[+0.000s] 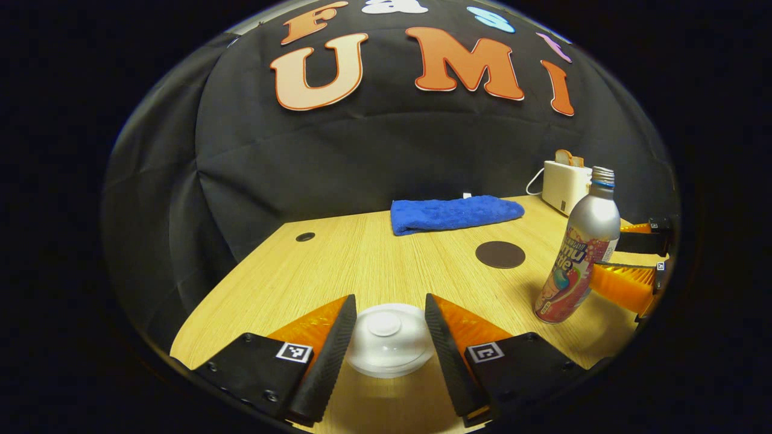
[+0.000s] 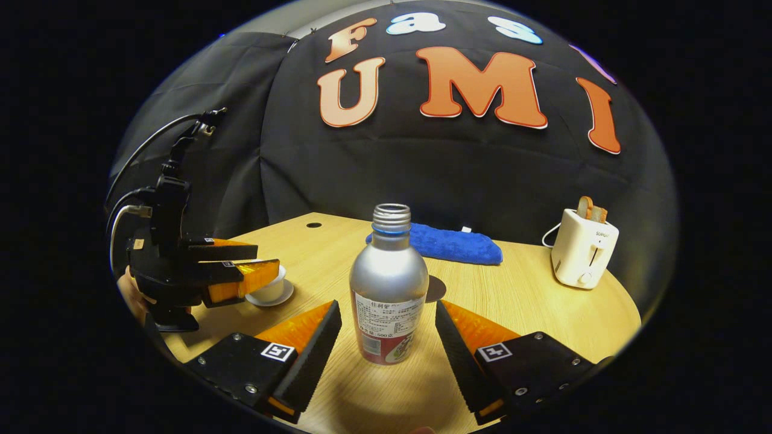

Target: Open the teacup lid with one hand, grasp the water bottle and pour water into the teacup with the other hand; after pouring, place the water bottle on the coaster and then close the teacup lid.

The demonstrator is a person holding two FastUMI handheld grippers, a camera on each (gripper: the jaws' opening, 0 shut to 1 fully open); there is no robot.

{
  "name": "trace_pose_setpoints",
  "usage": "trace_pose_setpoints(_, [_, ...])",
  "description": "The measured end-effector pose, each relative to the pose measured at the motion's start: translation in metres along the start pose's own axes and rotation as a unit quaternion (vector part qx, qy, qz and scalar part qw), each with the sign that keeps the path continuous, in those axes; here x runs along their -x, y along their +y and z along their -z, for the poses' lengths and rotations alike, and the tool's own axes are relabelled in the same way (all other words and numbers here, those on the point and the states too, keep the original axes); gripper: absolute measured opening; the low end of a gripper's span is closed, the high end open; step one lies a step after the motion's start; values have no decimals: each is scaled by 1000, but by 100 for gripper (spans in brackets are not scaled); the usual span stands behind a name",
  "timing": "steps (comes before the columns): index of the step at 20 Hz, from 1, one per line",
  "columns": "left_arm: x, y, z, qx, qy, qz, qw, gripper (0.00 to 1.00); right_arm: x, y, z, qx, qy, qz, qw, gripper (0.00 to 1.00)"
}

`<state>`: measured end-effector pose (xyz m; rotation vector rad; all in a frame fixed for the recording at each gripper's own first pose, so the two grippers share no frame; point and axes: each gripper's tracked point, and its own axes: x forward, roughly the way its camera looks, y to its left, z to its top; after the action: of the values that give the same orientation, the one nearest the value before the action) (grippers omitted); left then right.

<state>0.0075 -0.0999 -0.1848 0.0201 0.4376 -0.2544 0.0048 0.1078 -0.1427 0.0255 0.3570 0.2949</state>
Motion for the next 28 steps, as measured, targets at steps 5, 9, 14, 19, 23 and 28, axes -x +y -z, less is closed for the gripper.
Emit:
trace_pose_setpoints(5, [-5, 2, 1, 1, -1, -1, 1000, 63, -7, 1, 5, -1, 7, -2, 1000, 94])
trace_pose_setpoints(9, [-5, 5, -3, -2, -4, -8, 1000, 46, -10, 3, 9, -3, 14, -7, 1000, 94])
trace_pose_setpoints(14, [-6, 6, -7, 5, -15, -7, 1000, 34, -15, 6, 16, -10, 24, -11, 1000, 94])
trace_pose_setpoints(19, [-5, 6, -23, 13, -39, -6, 999, 31, -25, 6, 22, -12, 43, -8, 999, 94])
trace_pose_setpoints(23, [2, 10, -36, 19, -57, -7, 998, 31, -29, 9, 23, -12, 56, -8, 998, 91])
trace_pose_setpoints(28, [13, 26, -45, 26, -68, -18, 997, 31, -28, 14, 19, 0, 69, -13, 998, 79])
